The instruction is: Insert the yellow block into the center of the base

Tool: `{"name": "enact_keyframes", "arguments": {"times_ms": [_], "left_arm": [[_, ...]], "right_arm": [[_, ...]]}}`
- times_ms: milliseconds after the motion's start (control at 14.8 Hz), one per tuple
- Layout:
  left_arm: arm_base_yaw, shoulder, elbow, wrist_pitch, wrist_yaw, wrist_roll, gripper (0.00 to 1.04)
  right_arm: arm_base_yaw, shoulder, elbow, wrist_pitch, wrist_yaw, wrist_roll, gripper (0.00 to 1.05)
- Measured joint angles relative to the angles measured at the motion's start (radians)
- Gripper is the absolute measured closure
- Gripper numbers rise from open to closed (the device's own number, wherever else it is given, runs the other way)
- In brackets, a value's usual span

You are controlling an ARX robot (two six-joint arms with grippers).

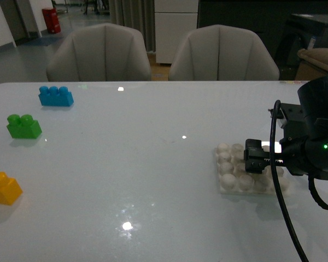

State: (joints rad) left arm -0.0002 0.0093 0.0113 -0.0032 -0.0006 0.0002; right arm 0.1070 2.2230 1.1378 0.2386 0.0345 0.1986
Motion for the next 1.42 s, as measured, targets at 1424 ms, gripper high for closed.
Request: {"name": "enact_keyframes", "arguments": {"times_ms": [1424], "left_arm": [[0.000, 0.000, 0.000, 0.000, 0.000, 0.000, 0.07]], "right_arm": [[0.291, 0.042, 0.101, -0.040, -0.037, 0.314, 0.06]]}}
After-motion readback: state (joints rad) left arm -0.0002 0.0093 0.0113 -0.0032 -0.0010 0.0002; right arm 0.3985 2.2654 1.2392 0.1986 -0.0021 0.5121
